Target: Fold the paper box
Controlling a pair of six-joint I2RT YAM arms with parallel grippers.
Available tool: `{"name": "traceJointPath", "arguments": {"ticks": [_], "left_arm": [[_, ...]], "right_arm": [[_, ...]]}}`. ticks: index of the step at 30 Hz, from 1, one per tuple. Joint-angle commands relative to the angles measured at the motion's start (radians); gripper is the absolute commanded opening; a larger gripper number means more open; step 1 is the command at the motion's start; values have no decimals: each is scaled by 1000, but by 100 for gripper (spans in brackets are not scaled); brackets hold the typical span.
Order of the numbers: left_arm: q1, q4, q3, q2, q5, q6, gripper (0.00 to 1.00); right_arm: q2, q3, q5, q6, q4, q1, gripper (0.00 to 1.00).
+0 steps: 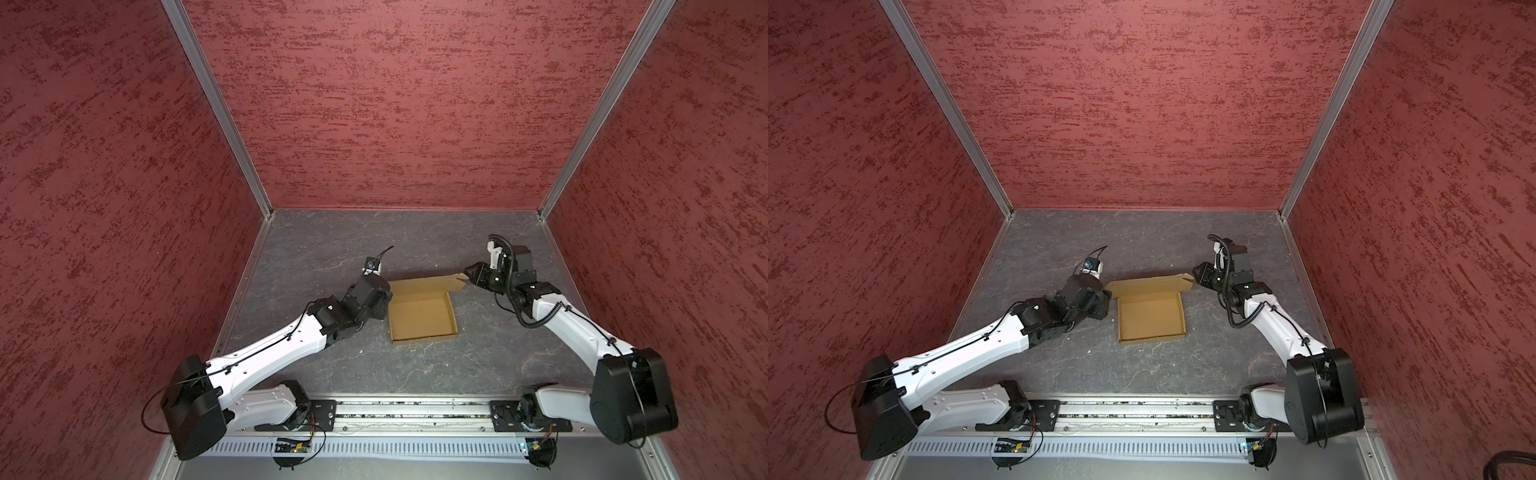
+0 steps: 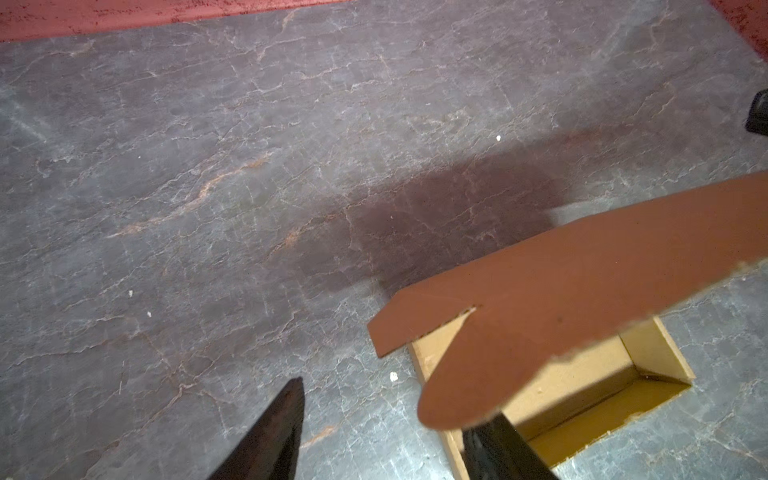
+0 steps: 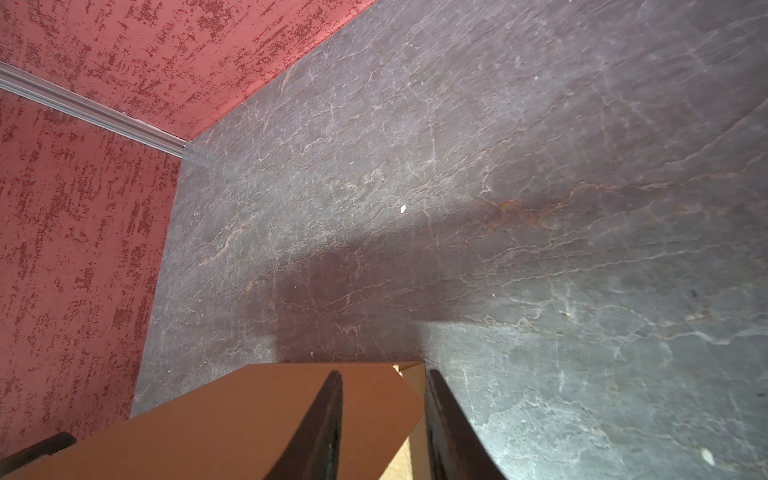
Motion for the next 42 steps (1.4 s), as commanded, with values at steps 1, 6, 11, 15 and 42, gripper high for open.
{"name": "traceJointPath", "arguments": {"ticks": [1, 6, 11, 15, 42], "left_arm": [[35, 96, -23, 13, 59, 42, 57], [81, 152, -38, 15, 133, 58, 55], [112, 178, -42, 36, 191, 78, 54], [130, 193, -42, 60, 219, 88, 51], [139, 165, 5, 123, 232, 87, 18]], "right_arm": [[14, 28, -18, -2, 17, -7, 35], [25, 26, -30, 10, 30, -7, 35], [32, 24, -44, 26, 47, -6, 35], [41, 33, -49, 27, 45, -6, 35], [58, 25, -83, 69, 88, 2, 34]]}}
